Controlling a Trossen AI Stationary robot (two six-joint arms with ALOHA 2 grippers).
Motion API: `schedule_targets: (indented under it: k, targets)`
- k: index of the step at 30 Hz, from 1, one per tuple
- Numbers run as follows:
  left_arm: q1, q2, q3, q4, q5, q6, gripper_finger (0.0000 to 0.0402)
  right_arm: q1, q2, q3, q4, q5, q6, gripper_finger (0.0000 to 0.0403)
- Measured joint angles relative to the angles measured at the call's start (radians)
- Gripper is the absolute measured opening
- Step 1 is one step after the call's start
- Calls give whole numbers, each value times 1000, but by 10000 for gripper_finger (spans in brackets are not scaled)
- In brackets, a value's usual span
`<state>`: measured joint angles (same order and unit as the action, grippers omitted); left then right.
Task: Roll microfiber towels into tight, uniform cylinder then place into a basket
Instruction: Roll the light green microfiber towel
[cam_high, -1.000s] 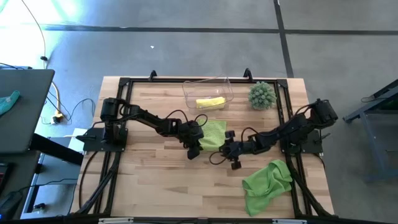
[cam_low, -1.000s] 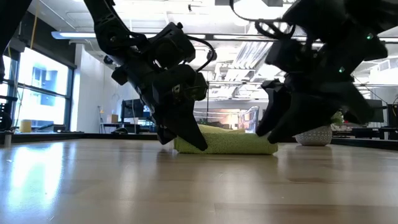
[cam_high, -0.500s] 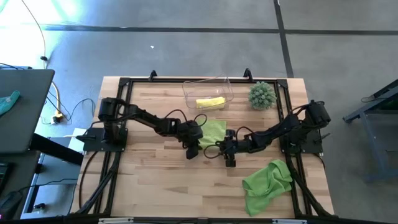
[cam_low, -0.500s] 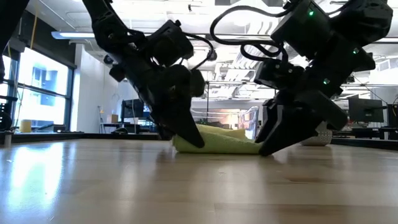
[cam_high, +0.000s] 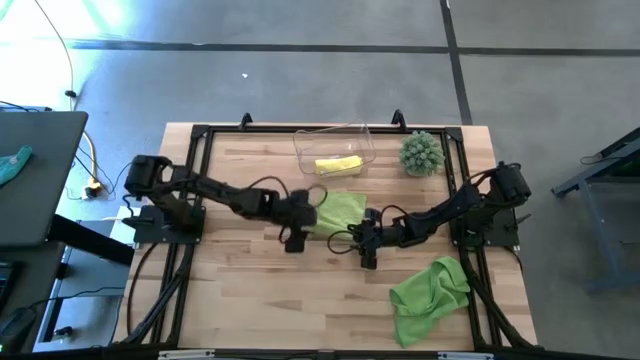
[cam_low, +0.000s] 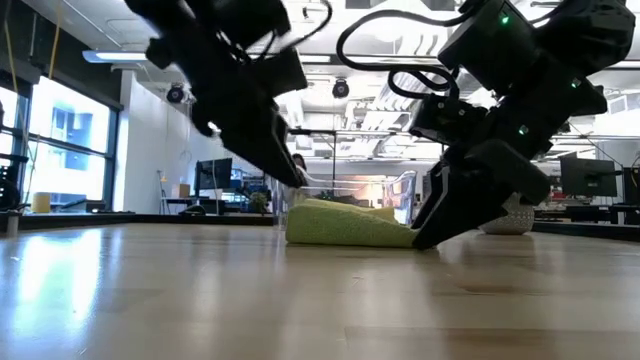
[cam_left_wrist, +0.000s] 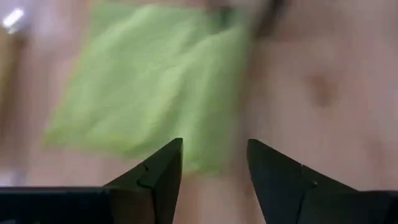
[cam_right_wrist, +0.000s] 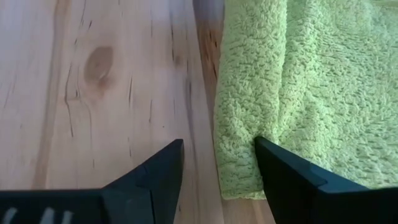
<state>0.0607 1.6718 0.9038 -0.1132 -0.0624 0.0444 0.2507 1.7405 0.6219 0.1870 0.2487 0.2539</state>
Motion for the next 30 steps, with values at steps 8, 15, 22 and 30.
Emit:
schedule_targets:
  k: [8,15,22,30]
  targets:
    - [-107,87,1,212,-144,206,171,1,3,-3,20,24,2,192]
    - [-100,194,-1,283,-188,250,181,1,3,-3,20,29,37,192]
    - [-91,234,4,233,-177,175,176,-1,3,-3,20,29,37,192]
    - [-68,241,6,196,-96,-39,148,-1,3,-2,21,30,59,192]
